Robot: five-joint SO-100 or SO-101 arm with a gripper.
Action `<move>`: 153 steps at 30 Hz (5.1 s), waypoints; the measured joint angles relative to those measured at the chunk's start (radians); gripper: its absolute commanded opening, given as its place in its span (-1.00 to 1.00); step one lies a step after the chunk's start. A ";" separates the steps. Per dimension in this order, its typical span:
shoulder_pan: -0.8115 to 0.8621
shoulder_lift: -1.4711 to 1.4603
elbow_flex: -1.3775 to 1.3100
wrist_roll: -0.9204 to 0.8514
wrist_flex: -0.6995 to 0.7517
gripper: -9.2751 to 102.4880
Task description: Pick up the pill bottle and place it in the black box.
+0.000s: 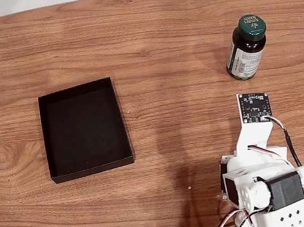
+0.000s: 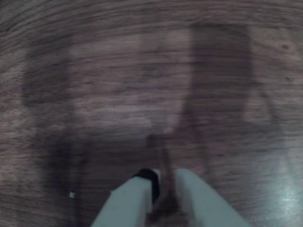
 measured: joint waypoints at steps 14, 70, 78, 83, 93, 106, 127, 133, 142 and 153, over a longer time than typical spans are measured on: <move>0.000 0.000 0.000 0.000 0.000 -0.83; 0.034 0.000 0.000 0.120 0.009 -0.79; 0.081 -0.002 0.002 0.242 -0.002 -0.73; 0.083 -0.035 0.002 0.253 -0.086 -0.72; 0.083 -0.175 0.002 0.190 -0.344 -0.69; 0.129 -0.359 0.002 0.152 -0.687 -0.59; 0.268 -0.891 0.003 0.052 -1.513 -0.24; 0.273 -1.049 -0.043 0.064 -1.629 -0.23; 0.296 -1.322 -0.227 0.064 -1.694 -0.19; 0.328 -1.586 -0.333 0.064 -1.890 -0.14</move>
